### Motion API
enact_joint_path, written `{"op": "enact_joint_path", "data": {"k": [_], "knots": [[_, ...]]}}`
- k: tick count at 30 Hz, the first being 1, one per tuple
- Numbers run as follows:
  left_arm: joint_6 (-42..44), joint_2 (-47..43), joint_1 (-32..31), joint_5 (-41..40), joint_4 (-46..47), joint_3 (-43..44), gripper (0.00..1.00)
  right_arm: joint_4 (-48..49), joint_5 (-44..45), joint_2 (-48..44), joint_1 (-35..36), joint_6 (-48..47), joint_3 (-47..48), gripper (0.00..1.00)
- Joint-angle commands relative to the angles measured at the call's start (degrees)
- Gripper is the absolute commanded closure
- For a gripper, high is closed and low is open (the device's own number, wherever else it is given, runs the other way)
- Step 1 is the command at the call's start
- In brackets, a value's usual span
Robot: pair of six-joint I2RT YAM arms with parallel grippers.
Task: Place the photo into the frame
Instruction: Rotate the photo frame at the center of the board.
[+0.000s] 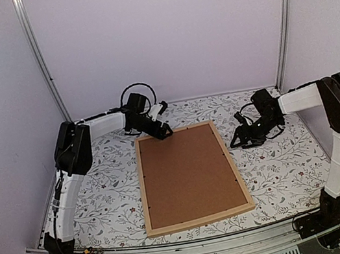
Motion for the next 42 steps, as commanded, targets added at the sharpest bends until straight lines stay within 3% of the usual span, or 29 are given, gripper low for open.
{"op": "enact_joint_path", "data": {"k": [1,4,9,18,28,37,42], "knots": [[3.5,4.2,-1.2,-3.0,-6.4,4.1,0.11,1.5,0.5,-0.6,-0.3,0.7,-1.1,0.28],[4.4,5.4,-1.7,-3.2,-7.5,5.7,0.15,1.9,0.4,-0.6,-0.3,0.8,-1.6,0.28],[4.4,6.5,-1.8,-3.3,-10.1,7.0,0.35,2.5,0.3,-0.7,-0.3,1.2,-2.3,0.28],[0.0,4.3,1.1,-1.3,-10.7,-0.1,0.61,2.7,1.0,-1.2,-0.3,1.3,-2.9,0.28],[-6.8,-2.3,5.4,-1.9,-5.0,-14.9,0.74,2.7,1.3,-1.3,-0.3,1.5,-3.0,0.28],[-18.7,-9.3,7.5,-5.0,-1.4,-30.1,0.76,3.1,0.6,-4.3,-0.3,4.7,-6.7,0.26],[-26.9,-17.4,10.2,-3.1,5.6,-43.8,0.75,3.2,2.9,-10.5,-0.3,9.3,-11.9,0.2]]}}
